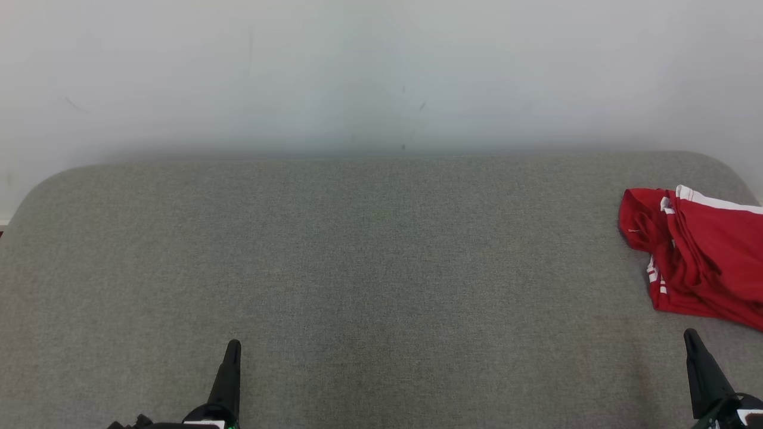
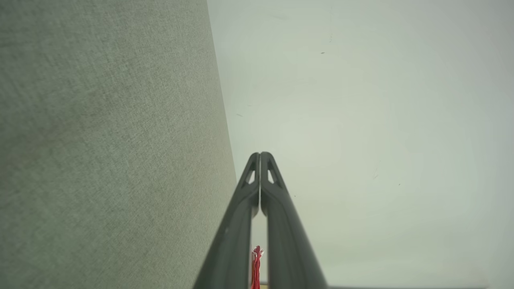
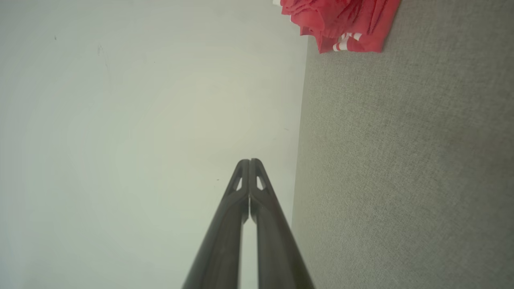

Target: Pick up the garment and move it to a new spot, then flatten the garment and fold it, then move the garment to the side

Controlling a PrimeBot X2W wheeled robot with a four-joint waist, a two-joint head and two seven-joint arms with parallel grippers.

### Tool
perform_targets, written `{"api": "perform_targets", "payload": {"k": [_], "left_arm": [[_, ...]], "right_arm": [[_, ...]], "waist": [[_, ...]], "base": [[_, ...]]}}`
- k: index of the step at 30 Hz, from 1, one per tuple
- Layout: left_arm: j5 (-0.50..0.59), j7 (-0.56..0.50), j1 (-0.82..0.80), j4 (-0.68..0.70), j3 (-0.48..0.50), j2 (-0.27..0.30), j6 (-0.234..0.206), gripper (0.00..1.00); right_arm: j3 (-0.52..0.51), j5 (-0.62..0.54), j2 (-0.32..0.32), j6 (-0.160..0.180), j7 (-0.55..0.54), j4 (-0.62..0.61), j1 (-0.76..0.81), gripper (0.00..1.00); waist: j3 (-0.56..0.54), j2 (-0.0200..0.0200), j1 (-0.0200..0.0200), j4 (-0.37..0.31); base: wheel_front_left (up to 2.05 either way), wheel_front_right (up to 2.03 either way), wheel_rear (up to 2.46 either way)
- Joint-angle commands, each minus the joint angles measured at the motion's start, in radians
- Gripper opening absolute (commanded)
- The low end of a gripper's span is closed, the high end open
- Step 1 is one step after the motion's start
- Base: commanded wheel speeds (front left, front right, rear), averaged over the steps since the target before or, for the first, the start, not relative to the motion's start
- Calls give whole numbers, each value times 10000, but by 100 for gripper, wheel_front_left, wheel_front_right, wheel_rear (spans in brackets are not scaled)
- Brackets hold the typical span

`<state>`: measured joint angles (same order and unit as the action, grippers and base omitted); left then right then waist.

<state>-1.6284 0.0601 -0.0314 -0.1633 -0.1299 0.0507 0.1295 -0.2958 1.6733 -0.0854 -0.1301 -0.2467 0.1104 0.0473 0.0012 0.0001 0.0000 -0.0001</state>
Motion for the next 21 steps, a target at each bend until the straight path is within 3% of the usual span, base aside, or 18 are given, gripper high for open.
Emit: {"api": "perform_targets", "payload": {"k": [1,21], "left_arm": [[-24,-28,-108,32,4,14,31,0],[-18,-34,-108,33,8,9,32,0]], "right_arm": [[-23,-78,24,-11,-39,0,-12,0],[-84,-148,75,-11,-83,8,-30,0]], "waist": [[0,-1,0,0],[0,-1,0,0]], "base": [[0,0,0],[0,0,0]]}}
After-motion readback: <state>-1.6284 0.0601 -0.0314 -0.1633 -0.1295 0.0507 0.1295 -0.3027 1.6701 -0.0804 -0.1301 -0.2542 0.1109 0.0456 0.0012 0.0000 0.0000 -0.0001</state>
